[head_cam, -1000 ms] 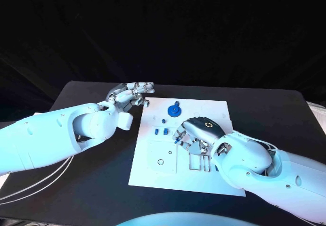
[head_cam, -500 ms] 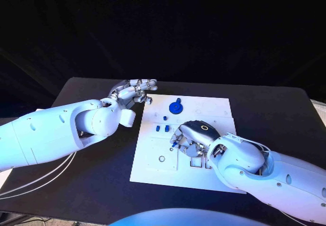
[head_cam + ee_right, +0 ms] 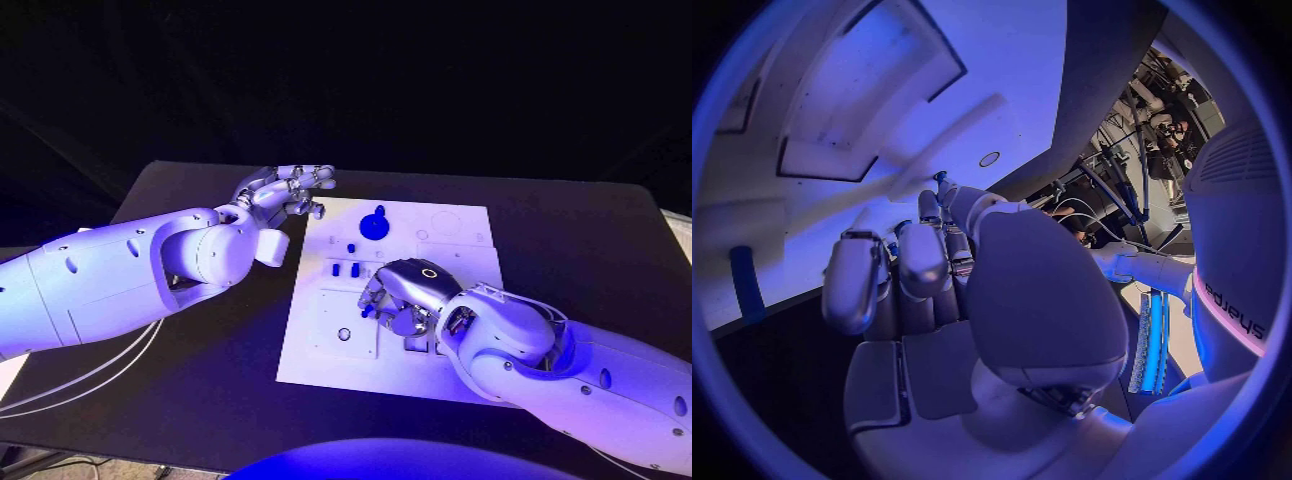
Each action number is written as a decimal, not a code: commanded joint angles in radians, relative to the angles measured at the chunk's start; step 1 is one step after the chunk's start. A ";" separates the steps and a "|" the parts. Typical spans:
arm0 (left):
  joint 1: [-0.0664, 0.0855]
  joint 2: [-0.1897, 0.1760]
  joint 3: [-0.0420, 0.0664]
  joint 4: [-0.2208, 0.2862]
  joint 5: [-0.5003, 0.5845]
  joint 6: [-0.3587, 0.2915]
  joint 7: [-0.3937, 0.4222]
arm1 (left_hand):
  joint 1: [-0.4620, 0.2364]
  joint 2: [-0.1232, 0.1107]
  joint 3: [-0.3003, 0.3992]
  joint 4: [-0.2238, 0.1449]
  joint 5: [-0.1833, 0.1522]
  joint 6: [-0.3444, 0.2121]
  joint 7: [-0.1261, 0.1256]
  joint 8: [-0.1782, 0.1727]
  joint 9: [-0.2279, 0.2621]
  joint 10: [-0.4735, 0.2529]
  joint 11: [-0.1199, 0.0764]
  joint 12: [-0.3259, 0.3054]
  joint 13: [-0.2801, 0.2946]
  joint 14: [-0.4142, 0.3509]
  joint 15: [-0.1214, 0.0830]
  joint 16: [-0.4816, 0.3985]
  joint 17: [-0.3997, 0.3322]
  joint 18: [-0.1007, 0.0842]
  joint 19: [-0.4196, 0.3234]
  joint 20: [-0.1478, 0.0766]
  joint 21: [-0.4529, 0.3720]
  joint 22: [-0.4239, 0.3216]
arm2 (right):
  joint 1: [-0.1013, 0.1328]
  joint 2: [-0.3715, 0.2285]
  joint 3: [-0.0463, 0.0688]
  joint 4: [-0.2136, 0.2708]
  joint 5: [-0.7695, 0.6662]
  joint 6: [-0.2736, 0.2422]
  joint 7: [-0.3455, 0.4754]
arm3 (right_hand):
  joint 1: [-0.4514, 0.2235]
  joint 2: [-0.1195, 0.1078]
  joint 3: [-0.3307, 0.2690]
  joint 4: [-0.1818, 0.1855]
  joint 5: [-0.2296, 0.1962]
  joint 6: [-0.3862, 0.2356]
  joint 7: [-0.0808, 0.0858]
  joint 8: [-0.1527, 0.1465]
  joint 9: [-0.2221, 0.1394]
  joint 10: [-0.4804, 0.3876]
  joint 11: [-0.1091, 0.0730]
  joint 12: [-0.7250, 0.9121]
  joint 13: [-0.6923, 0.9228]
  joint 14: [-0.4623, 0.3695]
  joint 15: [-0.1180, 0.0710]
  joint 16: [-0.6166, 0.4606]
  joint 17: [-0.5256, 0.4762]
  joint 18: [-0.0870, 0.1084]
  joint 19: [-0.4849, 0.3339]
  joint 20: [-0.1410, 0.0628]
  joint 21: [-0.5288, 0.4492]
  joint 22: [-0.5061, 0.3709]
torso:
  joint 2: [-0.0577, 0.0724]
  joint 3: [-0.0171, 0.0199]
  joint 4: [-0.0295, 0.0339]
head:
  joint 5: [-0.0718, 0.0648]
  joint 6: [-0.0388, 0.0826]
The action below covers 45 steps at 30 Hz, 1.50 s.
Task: Assemble the parts on the task board
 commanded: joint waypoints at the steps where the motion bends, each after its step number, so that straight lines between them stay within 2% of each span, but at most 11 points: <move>1: 0.000 0.001 0.001 0.001 0.003 0.020 0.001 | 0.009 -0.002 -0.005 -0.001 0.003 -0.006 0.002 -0.004 -0.001 -0.007 -0.002 0.003 0.001 -0.004 0.006 -0.002 -0.001 0.016 0.002 0.008 -0.007 -0.001 | -0.001 0.002 -0.001 -0.001 -0.014 0.031 -0.003 | -0.005 0.005 -0.002 -0.006 0.003 -0.002 0.006 0.002 0.001 0.003 0.001 0.003 0.001 0.025 0.007 0.002 -0.001 0.006 0.002 0.008 -0.001 -0.001 | 0.000 -0.0005 0.0001 | 0.003 -0.003; 16: 0.000 0.003 0.001 0.000 0.003 0.025 -0.003 | 0.009 -0.002 -0.007 -0.001 0.003 -0.008 0.003 -0.004 -0.001 -0.008 -0.001 0.004 0.001 -0.004 0.006 -0.002 -0.001 0.016 0.002 0.008 -0.008 -0.002 | -0.002 0.014 -0.005 -0.002 -0.079 0.049 -0.048 | -0.015 0.004 -0.005 -0.009 0.003 -0.001 0.007 0.003 0.002 0.003 0.003 0.004 0.001 0.025 0.010 0.002 -0.001 0.006 0.002 0.012 -0.001 -0.001 | 0.000 -0.0010 -0.0001 | 0.001 -0.003; 24: 0.000 0.003 0.001 0.000 0.003 0.026 -0.004 | 0.009 -0.002 -0.007 -0.001 0.003 -0.008 0.003 -0.004 -0.001 -0.008 -0.001 0.004 0.001 -0.004 0.006 -0.002 -0.001 0.016 0.002 0.008 -0.008 -0.002 | -0.002 0.030 -0.019 -0.011 -0.089 0.078 -0.059 | -0.029 0.001 -0.012 -0.010 0.003 -0.001 0.007 0.003 0.003 0.001 0.003 0.004 0.001 0.025 0.010 0.005 0.001 0.007 0.002 0.014 -0.001 0.000 | 0.000 -0.0006 0.0005 | 0.002 -0.004; 28: 0.000 0.003 0.001 0.000 0.003 0.029 -0.005 | 0.009 -0.002 -0.008 -0.001 0.003 -0.009 0.003 -0.004 -0.001 -0.010 -0.001 0.005 0.002 -0.005 0.007 -0.002 -0.003 0.016 0.002 0.009 -0.010 -0.003 | -0.002 0.033 -0.024 -0.017 -0.091 0.076 -0.068 | -0.044 -0.001 -0.020 -0.009 0.007 -0.005 0.007 0.001 0.004 -0.005 0.005 0.002 0.000 0.024 0.012 0.003 -0.001 0.008 0.000 0.016 -0.003 -0.003 | 0.000 -0.0008 0.0007 | 0.003 -0.006; 36: 0.000 0.001 0.000 0.001 0.003 0.034 -0.010 | 0.009 -0.003 -0.010 0.000 0.002 -0.011 0.004 -0.004 -0.001 -0.012 0.000 0.006 0.002 -0.005 0.007 -0.002 -0.004 0.016 0.001 0.009 -0.011 -0.004 | -0.002 0.033 -0.027 -0.023 -0.092 0.049 -0.076 | -0.076 -0.018 -0.032 -0.006 0.015 -0.044 0.021 -0.006 -0.005 -0.045 0.021 0.000 -0.003 0.021 0.029 -0.005 -0.011 0.010 -0.008 0.029 -0.011 -0.015 | 0.000 -0.0006 -0.0001 | 0.004 -0.008; 39: 0.000 0.001 0.000 0.001 0.003 0.035 -0.012 | 0.008 -0.003 -0.011 0.000 0.002 -0.011 0.004 -0.004 -0.001 -0.013 0.000 0.007 0.002 -0.005 0.008 -0.002 -0.004 0.016 0.001 0.009 -0.012 -0.004 | -0.002 0.032 -0.028 -0.024 -0.090 0.028 -0.077 | -0.099 -0.043 -0.047 0.002 0.010 -0.099 0.036 -0.006 -0.020 -0.122 0.037 0.002 -0.004 0.016 0.044 -0.015 -0.023 0.018 -0.031 0.042 -0.037 -0.054 | -0.001 -0.0006 -0.0004 | 0.005 -0.008; 41: 0.000 0.001 0.000 0.001 0.003 0.036 -0.012 | 0.008 -0.003 -0.012 0.000 0.002 -0.012 0.004 -0.004 -0.001 -0.013 0.000 0.007 0.002 -0.006 0.008 -0.002 -0.005 0.016 0.001 0.010 -0.012 -0.004 | -0.001 0.029 -0.028 -0.023 -0.089 0.006 -0.078 | -0.104 -0.055 -0.072 0.002 0.008 -0.145 0.019 -0.005 -0.031 -0.176 0.046 0.005 -0.002 0.003 0.052 -0.048 -0.056 0.027 -0.058 0.050 -0.067 -0.098 | -0.001 -0.0004 -0.0005 | 0.004 -0.007; 43: 0.000 0.001 0.000 0.001 0.003 0.037 -0.013 | 0.008 -0.003 -0.012 0.000 0.002 -0.012 0.004 -0.004 -0.001 -0.013 0.000 0.007 0.002 -0.006 0.008 -0.002 -0.005 0.016 0.001 0.010 -0.012 -0.004 | -0.002 0.027 -0.029 -0.021 -0.087 -0.012 -0.076 | -0.105 -0.061 -0.100 0.003 0.010 -0.175 0.011 -0.005 -0.033 -0.209 0.053 0.009 -0.001 -0.010 0.057 -0.077 -0.086 0.035 -0.080 0.056 -0.094 -0.135 | -0.001 -0.0002 -0.0002 | 0.004 -0.006; 45: 0.000 0.001 0.000 0.000 0.003 0.038 -0.014 | 0.007 -0.003 -0.013 0.001 0.002 -0.013 0.005 -0.003 -0.001 -0.015 0.001 0.008 0.002 -0.006 0.008 -0.002 -0.005 0.016 0.001 0.010 -0.013 -0.005 | -0.002 0.021 -0.028 -0.016 -0.069 -0.042 -0.067 | -0.104 -0.058 -0.163 0.013 0.011 -0.192 0.002 -0.004 -0.031 -0.232 0.055 0.023 0.001 -0.024 0.060 -0.117 -0.128 0.043 -0.098 0.060 -0.123 -0.173 | 0.000 0.0009 -0.0004 | 0.003 -0.004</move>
